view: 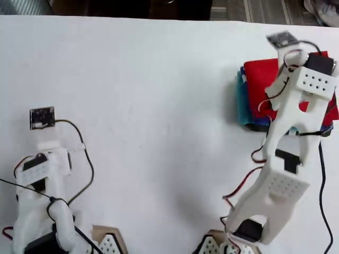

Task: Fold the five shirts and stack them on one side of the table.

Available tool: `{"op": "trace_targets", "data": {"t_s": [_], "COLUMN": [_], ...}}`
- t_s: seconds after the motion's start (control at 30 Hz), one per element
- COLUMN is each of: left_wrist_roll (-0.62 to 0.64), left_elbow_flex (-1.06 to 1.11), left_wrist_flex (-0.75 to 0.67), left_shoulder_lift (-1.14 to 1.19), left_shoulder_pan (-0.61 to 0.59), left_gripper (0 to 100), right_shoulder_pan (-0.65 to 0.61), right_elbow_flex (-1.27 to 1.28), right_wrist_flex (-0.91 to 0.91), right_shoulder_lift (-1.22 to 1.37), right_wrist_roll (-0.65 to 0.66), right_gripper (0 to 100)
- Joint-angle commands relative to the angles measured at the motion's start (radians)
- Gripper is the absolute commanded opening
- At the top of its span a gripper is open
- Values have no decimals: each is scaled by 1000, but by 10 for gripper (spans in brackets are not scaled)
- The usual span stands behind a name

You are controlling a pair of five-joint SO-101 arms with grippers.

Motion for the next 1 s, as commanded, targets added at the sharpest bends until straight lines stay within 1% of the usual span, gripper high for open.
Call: {"op": "trace_targets", "data": {"t_s": [0.0,0.1,0.33,0.47,0.57,0.7,0.8,0.87,0.97], "left_wrist_roll": [6,6,6,6,6,6,6,6,6], "left_elbow_flex": [-2,-2,-2,-2,-2,-2,-2,-2,-2], "left_wrist_flex": [-15,-15,-15,-15,-15,-15,-15,-15,-15], "left_shoulder_lift": [-25,-25,-25,-25,-25,-25,-25,-25,-25], "left_shoulder_pan": [11,11,11,11,11,11,11,11,11], "left_gripper": [27,27,27,27,27,27,27,27,27], "right_shoulder_pan": [-45,-77,-64,-76,-84,-84,-73,-44,12], "right_elbow_flex": [-18,38,232,265,269,272,267,275,299], "right_wrist_flex": [-13,-27,-196,-206,-202,-174,-193,-272,-475], "right_shoulder_lift": [-130,-96,10,-18,-107,-292,-433,-512,-535], "right_wrist_roll": [-60,-75,-72,-68,-68,-68,-74,-75,-77], "right_gripper": [21,21,21,21,21,21,21,21,21]}}
